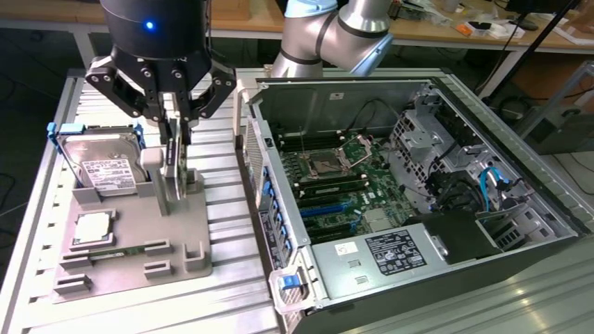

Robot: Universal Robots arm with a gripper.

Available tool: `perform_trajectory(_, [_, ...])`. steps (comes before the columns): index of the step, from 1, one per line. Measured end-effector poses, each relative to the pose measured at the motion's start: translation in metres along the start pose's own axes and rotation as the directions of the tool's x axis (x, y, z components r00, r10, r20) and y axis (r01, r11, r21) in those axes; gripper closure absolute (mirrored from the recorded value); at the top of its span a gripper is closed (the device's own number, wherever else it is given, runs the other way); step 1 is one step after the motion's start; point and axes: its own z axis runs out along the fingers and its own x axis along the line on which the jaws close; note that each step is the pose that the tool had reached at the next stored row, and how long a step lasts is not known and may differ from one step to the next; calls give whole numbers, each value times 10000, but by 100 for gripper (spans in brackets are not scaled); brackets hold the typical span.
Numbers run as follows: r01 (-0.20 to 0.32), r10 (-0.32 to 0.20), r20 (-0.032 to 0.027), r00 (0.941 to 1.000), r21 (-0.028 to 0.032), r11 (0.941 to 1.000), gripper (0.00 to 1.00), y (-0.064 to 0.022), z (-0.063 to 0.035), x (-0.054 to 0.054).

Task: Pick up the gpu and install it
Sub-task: 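Pick up the gpu and move the gpu toward the slot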

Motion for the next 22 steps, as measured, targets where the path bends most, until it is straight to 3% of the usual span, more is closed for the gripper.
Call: perform_trajectory(22, [1,-1,15,10000,132,9999,73,6,-168,-1])
